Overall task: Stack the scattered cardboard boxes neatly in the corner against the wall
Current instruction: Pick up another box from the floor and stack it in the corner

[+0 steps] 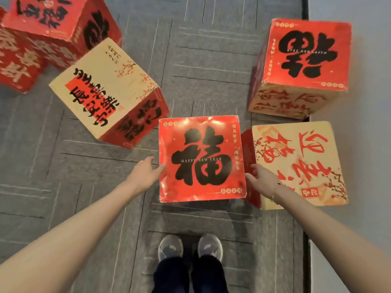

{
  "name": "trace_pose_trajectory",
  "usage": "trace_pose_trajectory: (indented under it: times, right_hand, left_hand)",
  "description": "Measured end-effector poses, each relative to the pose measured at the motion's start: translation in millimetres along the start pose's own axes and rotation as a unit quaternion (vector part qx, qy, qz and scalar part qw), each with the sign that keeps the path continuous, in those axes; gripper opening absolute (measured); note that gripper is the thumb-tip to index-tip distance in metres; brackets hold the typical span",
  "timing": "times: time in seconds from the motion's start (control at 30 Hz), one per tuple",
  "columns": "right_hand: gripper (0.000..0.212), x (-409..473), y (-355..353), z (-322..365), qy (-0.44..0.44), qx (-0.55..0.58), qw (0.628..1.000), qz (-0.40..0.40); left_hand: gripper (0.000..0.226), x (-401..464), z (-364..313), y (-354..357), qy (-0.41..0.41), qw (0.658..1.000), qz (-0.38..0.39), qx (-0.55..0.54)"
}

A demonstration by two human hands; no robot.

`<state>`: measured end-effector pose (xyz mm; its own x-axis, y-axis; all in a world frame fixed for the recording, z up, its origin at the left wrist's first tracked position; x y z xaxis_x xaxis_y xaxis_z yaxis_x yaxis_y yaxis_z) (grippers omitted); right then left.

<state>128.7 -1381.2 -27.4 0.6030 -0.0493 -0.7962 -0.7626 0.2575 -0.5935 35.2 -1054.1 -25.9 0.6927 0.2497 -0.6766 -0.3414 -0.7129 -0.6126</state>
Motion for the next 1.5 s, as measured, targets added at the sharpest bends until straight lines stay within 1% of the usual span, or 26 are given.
trace_pose_trajectory:
  times: [0.1,0.17,0.23,0.33,0.4,0.5,0.63,0.7,0.77,0.83,0.93,1.03,1.17,1.3,1.37,1.5]
  right_hand:
    - [0.057,41,16,2,0.005,0.034,0.999,-0.020]
    - [0.059,58,23,4,0.015,0.064,0.997,-0.029]
    - [0.060,69,29,7,0.017,0.095,0.995,-0.032]
    - [0.056,78,36,10,0.023,0.122,0.992,-0.020]
    - [0.048,81,39,11,0.023,0.121,0.992,-0.012]
    - [0.041,79,37,12,0.025,0.112,0.993,-0.010]
    - [0.030,63,19,15,0.024,0.081,0.996,-0.032]
    - [0.032,47,6,20,0.020,0.078,0.996,-0.034]
    - [0.040,27,-12,28,0.011,0.079,0.996,-0.044]
    - [0.043,0,-34,40,0.007,0.075,0.995,-0.062]
    - [0.041,-47,-71,61,0.004,0.095,0.992,-0.085]
    - [0.037,-102,-111,87,-0.018,0.126,0.987,-0.097]
    - [0.035,-181,-172,127,-0.063,0.162,0.978,-0.118]
    - [0.035,-260,-238,170,-0.109,0.153,0.971,-0.151]
    - [0.034,-299,-270,191,-0.139,0.164,0.963,-0.161]
    - [0.040,-369,-322,230,-0.179,0.178,0.954,-0.160]
  left_hand:
    - [0.074,36,18,25,-0.021,1.000,-0.006,-0.010]
    - [0.072,49,28,39,-0.040,0.999,-0.009,-0.029]
    - [0.062,57,36,52,-0.048,0.997,-0.007,-0.053]
    - [0.046,60,38,64,-0.035,0.996,0.004,-0.081]
    - [0.035,60,36,66,-0.028,0.994,0.000,-0.102]
    - [0.033,56,33,62,-0.034,0.991,-0.008,-0.126]
    - [0.033,41,22,44,-0.027,0.990,-0.022,-0.138]
    - [0.034,28,13,28,-0.016,0.990,-0.032,-0.134]
    - [0.029,10,5,8,-0.008,0.990,-0.043,-0.134]
    - [0.026,-12,-6,-17,0.001,0.988,-0.058,-0.144]
    - [0.021,-52,-30,-65,0.024,0.984,-0.081,-0.158]
    - [0.016,-95,-48,-122,0.043,0.979,-0.110,-0.165]
    - [0.025,-152,-76,-211,0.073,0.968,-0.168,-0.172]
    - [0.046,-211,-114,-305,0.133,0.956,-0.208,-0.161]
    - [0.049,-238,-128,-347,0.154,0.949,-0.230,-0.150]
    - [0.053,-288,-145,-421,0.172,0.939,-0.252,-0.158]
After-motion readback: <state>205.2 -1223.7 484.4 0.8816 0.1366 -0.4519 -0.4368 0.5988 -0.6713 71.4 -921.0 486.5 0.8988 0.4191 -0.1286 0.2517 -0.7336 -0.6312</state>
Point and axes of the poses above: each hand's wrist, its own x-axis towards the middle knuckle, its own y-axis out of the palm, z = x × y, the point moved 7 cm from there along x, towards the middle knuckle, and after that the axes turned 10 degrees about y, right-handed, at the moved point
